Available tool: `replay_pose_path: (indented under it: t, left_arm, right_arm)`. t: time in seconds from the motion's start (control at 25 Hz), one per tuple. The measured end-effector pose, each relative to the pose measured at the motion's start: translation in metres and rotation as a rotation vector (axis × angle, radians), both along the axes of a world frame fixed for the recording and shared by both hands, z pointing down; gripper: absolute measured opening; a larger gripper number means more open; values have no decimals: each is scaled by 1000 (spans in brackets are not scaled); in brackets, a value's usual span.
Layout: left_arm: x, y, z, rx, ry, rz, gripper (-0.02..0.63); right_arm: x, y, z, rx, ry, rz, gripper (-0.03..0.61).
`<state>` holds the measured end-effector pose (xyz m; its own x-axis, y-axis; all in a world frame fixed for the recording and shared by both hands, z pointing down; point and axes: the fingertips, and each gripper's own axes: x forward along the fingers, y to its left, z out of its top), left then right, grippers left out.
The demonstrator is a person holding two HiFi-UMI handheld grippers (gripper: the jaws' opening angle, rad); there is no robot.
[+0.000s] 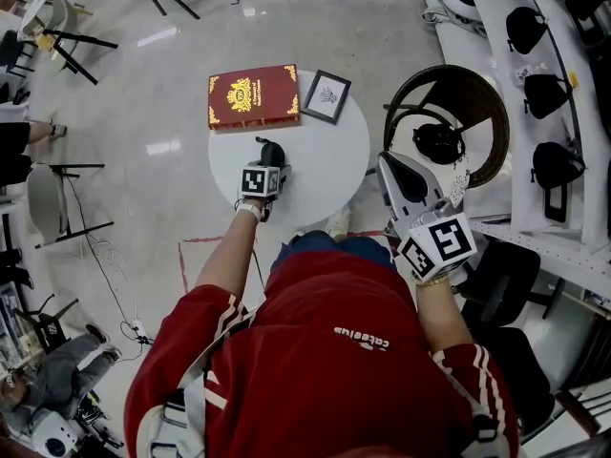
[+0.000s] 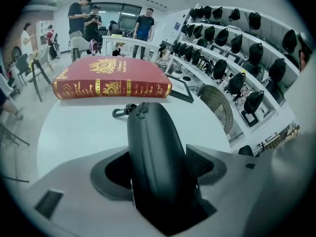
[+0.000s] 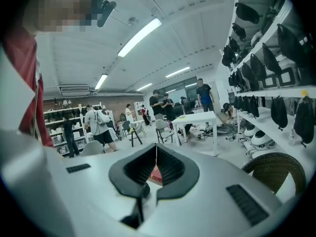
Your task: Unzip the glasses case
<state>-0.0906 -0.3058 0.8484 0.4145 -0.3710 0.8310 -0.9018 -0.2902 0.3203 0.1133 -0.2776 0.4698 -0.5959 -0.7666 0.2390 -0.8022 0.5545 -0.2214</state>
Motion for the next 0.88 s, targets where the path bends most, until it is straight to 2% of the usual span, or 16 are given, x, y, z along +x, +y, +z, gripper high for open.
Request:
replay_pose_path:
  t: [0.28,0.56,0.72,0.88]
  left_arm:
    - [-6,-4,-16,-28,39,-6,290]
    - [-10,-14,-60,92,105,-13,284]
    - [-13,-17,-87,125,192,-65,281]
    - [-15,-13,-119,169,250,-67,276]
  right_arm:
    - [-4,1,-4,-4,-7,1,15]
    - [-15,10,-18,22,-4,-12,15]
    - [-24,17,-26,42,-4,-21,15]
    - [-33,25,-34,64,12,-38,15]
